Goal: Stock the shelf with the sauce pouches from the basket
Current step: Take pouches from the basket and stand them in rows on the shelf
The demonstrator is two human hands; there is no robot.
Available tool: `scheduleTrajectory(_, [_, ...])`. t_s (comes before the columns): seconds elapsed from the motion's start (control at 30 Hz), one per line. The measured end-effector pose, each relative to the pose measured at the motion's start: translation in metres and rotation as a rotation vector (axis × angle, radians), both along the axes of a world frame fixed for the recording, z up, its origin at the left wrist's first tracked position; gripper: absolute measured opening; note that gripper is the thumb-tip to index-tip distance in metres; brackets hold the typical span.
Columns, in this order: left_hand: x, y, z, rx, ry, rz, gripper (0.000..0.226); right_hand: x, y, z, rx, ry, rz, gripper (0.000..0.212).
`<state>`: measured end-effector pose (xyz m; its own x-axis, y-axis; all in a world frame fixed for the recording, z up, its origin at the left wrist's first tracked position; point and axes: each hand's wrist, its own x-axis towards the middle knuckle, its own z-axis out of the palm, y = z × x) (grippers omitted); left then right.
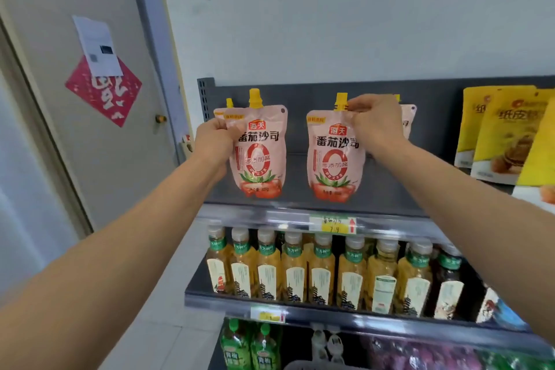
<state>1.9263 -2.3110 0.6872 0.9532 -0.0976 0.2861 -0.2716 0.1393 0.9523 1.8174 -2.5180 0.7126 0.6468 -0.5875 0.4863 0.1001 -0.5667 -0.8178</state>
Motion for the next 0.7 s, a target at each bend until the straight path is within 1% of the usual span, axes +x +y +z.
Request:
scheduleTrajectory(0.17, [0.077, -0.003, -0.008, 0.011, 0.021, -0.032, 0.02, 0.071, 0.005, -0.004, -0.005, -0.003, -0.028, 0.019])
scheduleTrajectory(0.33, [0.137, -0.009, -0.027, 0.047, 0.085, -0.099, 0.016, 0.126, 0.008, -0.018, 0.012, 0.058, -0.005, 0.021])
scheduleTrajectory(0.4, [0.154, -0.013, -0.034, 0.027, 0.104, -0.133, 0.012, 0.141, 0.009, -0.026, 0.027, 0.084, 0.008, 0.023])
scheduleTrajectory(0.53, [0.172, -0.016, -0.045, -0.06, 0.137, -0.231, 0.014, 0.155, 0.0, -0.033, 0.09, 0.082, 0.053, 0.024])
scheduleTrajectory(0.57, [0.174, -0.015, -0.047, -0.064, 0.143, -0.258, 0.014, 0.154, -0.003, -0.033, 0.121, 0.072, 0.087, 0.027])
scheduleTrajectory(0.63, [0.177, -0.012, -0.049, -0.043, 0.145, -0.314, 0.016, 0.151, -0.009, -0.039, 0.23, 0.058, 0.137, 0.04])
scheduleTrajectory(0.7, [0.177, -0.006, -0.056, 0.042, 0.152, -0.371, 0.022, 0.147, -0.014, -0.052, 0.337, 0.144, 0.191, 0.048])
